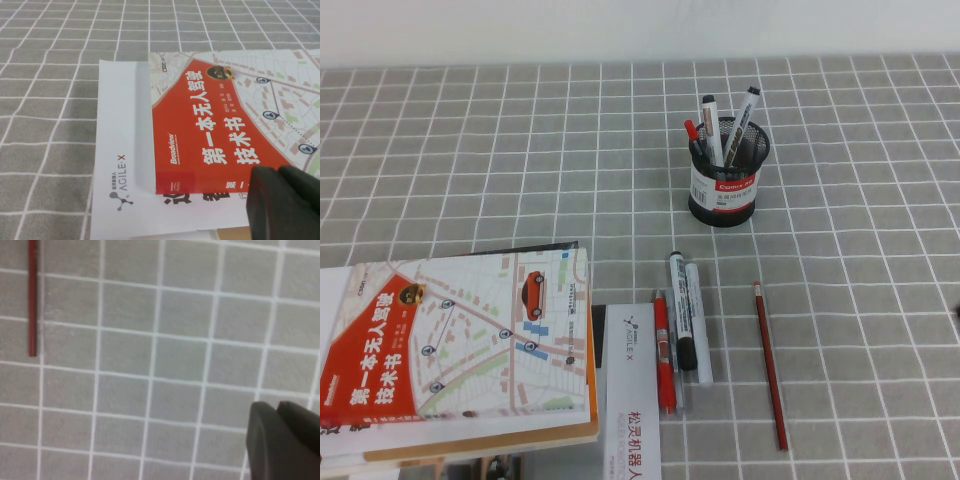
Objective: Put the pen into the pen holder
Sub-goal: Pick up the pen on the table
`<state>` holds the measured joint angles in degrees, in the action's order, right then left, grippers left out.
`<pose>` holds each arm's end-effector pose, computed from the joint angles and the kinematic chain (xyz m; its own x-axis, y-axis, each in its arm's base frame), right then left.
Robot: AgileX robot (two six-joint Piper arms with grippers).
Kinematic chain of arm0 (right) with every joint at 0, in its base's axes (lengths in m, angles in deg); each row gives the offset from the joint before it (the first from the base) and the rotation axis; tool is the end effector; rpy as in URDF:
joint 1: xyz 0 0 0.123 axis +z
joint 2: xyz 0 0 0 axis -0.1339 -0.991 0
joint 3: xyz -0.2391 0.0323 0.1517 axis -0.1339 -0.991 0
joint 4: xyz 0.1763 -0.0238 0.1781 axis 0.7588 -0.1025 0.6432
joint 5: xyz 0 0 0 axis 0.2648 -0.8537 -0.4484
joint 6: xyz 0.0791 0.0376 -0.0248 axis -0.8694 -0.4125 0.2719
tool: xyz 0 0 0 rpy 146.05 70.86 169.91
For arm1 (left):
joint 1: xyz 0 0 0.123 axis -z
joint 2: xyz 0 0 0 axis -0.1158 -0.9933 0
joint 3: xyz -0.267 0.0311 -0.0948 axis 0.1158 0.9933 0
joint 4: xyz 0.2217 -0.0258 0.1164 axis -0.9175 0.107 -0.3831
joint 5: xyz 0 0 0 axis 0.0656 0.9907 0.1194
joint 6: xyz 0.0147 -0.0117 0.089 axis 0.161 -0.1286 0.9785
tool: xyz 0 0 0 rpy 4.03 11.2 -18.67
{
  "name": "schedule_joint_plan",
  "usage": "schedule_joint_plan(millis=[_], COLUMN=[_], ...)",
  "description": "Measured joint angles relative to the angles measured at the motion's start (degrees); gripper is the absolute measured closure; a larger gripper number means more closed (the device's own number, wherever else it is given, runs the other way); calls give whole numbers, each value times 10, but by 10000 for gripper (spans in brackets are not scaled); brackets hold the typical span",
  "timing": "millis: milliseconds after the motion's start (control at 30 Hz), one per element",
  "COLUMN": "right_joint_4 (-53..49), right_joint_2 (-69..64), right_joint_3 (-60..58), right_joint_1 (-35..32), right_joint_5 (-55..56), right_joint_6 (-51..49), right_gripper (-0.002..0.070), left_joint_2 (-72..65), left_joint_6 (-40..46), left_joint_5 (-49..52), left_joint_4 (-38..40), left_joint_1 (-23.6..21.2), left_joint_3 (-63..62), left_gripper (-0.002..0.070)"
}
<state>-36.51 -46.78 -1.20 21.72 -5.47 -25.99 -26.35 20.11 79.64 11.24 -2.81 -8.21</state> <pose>0.2107 0.0517 0.3010 -0.9717 -0.0824 -0.2212 -0.0900 0.9956 0.0243 0.0518 -0.0057 0.1709 -0.3014 0.0327 -0.9529 0.0944 0.9955 0.0043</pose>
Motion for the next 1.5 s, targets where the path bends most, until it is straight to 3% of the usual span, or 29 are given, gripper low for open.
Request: schedule_joint_plan(millis=[133, 300, 767, 833, 967, 1067, 1500], right_joint_4=[-52, -87, -32, -25, -10, -22, -46], right_joint_2=[-82, -200, -399, -421, -454, -467, -493], right_joint_3=[59, 155, 323, 338, 351, 352, 355], right_joint_1=[103, 181, 198, 198, 198, 199, 199], right_joint_5=[-2, -5, -3, -3, 2, 9, 61], right_joint_6=[-53, -73, -38, -34, -47, -96, -148], right_gripper=[689, 689, 677, 635, 438, 367, 476], left_joint_2=[0, 0, 0, 0, 0, 0, 0], left_joint_6=[0, 0, 0, 0, 0, 0, 0], left_joint_5=[0, 0, 0, 0, 0, 0, 0], left_joint_4=[0, 0, 0, 0, 0, 0, 0], left_joint_1=[0, 0, 0, 0, 0, 0, 0], left_joint_3=[0, 0, 0, 0, 0, 0, 0], left_gripper=[678, 678, 678, 678, 678, 678, 678])
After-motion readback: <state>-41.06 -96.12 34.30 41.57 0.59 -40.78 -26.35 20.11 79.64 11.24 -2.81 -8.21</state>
